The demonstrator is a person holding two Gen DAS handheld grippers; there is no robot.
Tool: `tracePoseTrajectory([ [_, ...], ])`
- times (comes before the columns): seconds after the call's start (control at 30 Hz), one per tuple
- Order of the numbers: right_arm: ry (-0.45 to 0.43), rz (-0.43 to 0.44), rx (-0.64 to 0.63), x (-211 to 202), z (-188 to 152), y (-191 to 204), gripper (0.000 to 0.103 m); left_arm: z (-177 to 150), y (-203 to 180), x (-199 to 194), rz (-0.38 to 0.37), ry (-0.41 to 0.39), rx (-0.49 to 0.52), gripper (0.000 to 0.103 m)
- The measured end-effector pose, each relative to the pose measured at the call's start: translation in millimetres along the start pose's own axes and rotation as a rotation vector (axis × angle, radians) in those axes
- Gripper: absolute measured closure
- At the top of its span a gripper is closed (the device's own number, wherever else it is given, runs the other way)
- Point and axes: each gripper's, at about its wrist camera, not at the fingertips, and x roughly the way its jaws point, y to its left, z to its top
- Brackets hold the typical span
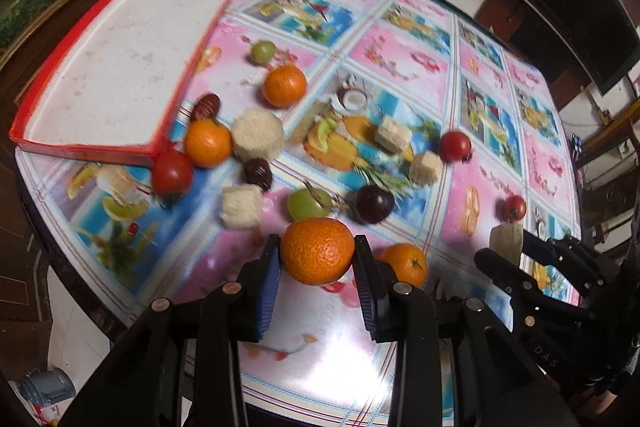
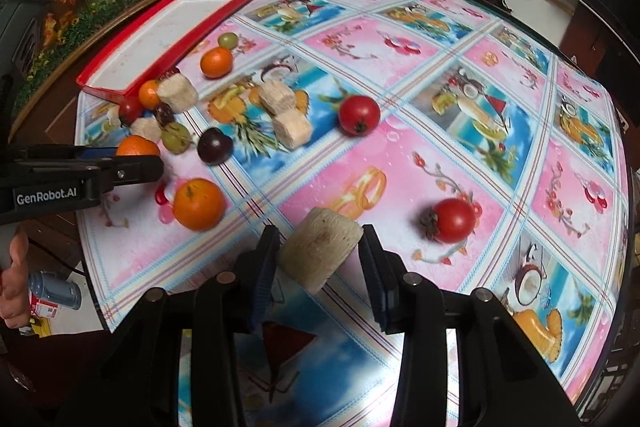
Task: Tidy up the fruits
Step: 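Close left tool on the orange while right tool closes on the cream block, then carry orange into red tray and open left tool while right tool drops block there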
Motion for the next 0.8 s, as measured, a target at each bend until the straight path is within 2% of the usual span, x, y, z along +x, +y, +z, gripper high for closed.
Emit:
tracePoseTrajectory([
  [0.37,-0.046,0.074,-0.051,-4,38,24,0.060,39,66,-30,0.041,-0.106,-0.160,0.068],
  [0.8,-0.070,0.210,-0.127,13,100,84,0.060,72,154,-33,0.127,-0.138,-0.288,0.068],
])
